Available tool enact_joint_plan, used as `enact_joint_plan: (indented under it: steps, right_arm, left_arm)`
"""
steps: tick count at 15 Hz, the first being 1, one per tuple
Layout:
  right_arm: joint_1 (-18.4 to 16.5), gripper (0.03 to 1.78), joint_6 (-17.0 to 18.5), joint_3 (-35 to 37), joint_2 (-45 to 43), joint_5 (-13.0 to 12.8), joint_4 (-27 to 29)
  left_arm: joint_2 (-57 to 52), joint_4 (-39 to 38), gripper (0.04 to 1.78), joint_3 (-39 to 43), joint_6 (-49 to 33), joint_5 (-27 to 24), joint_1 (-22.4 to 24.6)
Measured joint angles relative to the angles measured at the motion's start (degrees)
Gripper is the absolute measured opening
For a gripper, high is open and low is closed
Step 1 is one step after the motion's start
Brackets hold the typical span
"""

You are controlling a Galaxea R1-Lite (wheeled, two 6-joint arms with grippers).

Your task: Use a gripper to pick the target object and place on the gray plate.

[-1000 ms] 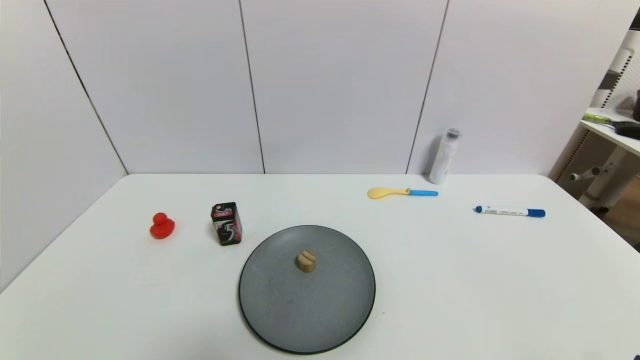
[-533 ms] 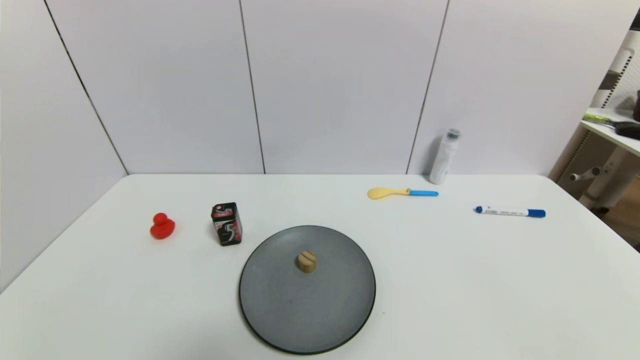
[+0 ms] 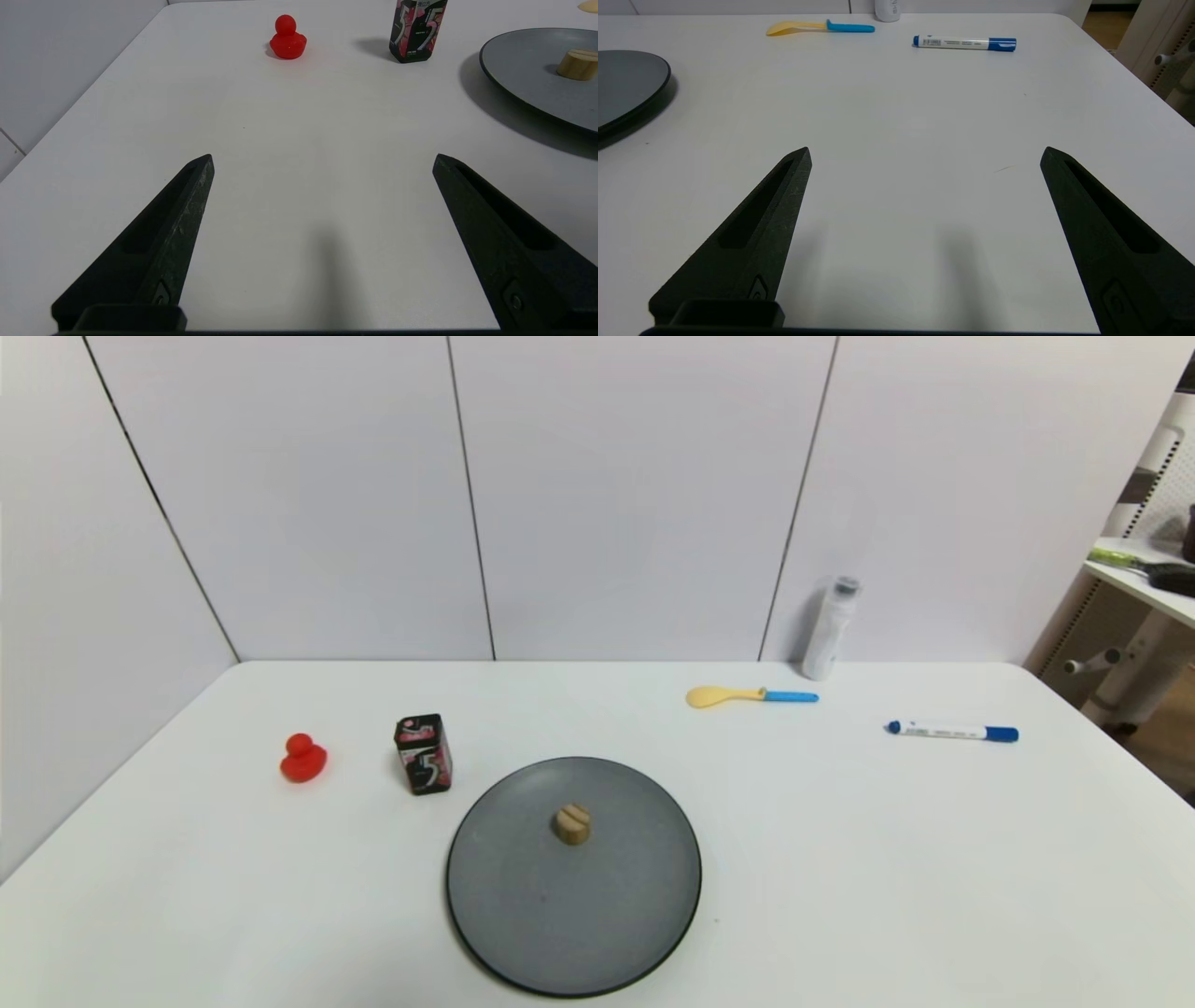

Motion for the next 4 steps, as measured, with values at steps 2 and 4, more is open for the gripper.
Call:
enact_joint_plan:
  steps: [2, 4]
  right_arm:
    - [0.0, 1.69, 0.0, 0.0, 0.0, 0.0, 0.0]
    - [0.0, 1.69, 0.5, 0.0, 0.0, 0.0, 0.1]
  left_arm:
    - [0.0, 0.0, 1.69, 0.0, 0.0, 0.0, 0.0]
    - [0.0, 0.0, 1.69, 0.0, 0.0, 0.0, 0.0]
